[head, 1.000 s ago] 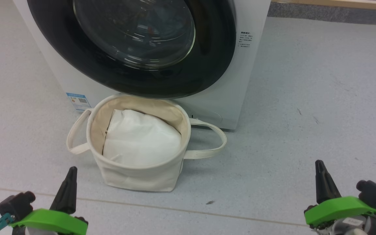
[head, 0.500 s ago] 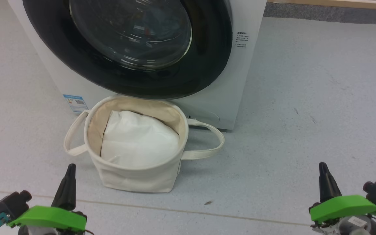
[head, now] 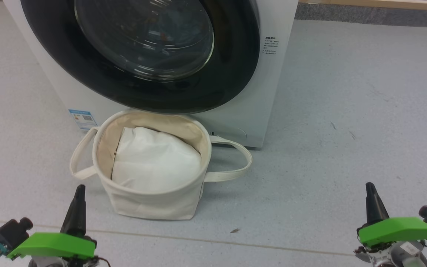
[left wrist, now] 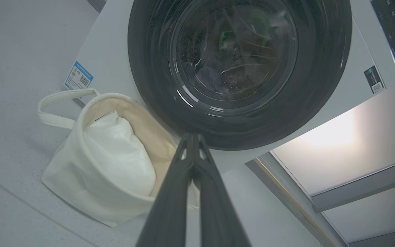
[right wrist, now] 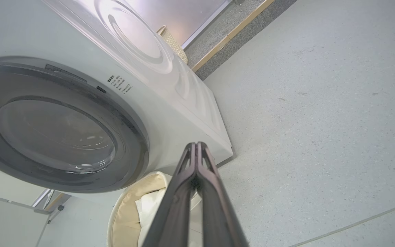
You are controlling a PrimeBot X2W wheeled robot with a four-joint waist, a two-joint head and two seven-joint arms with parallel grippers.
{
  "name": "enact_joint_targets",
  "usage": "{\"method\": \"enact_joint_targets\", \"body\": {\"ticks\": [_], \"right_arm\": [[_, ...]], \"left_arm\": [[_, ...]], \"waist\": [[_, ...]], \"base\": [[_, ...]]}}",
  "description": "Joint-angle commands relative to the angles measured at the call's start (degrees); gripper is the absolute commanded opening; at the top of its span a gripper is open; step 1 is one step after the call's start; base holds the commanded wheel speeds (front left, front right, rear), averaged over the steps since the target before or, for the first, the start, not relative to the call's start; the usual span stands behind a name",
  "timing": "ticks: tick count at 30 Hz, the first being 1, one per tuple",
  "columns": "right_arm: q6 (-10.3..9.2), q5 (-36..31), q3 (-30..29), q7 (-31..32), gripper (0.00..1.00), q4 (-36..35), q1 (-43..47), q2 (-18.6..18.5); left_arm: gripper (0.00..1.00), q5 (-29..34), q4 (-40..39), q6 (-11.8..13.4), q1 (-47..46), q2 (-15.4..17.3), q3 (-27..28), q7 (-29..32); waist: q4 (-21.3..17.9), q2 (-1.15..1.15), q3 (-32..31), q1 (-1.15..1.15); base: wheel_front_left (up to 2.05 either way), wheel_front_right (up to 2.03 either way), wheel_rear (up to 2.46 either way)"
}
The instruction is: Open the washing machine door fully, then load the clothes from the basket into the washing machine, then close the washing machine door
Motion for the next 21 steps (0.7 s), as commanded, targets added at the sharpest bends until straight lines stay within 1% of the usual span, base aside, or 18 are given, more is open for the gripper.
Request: {"method": "enact_joint_targets", "body": {"ticks": [1,21], "right_arm": [[0.0,1.2,-0.23,0.45,0.0,-1.53,-2.57,-0.09],[-0.01,13.72,-2.01,3.97,0.0,-1.28,-3.32,0.48]], "left_arm": [[0.0,-1.01,-2.3,0.24,-1.6,0.63,1.47,0.45],[0.0,-11.39,-5.01,1.22,-0.89,-1.93,4.01,4.16]], "waist": [[-0.05,0.01,-0.01,0.0],[-1.11,0.01,-0.23,0.0]], "base": [[0.0,0.0,0.0],[0.0,0.0,0.0]]}}
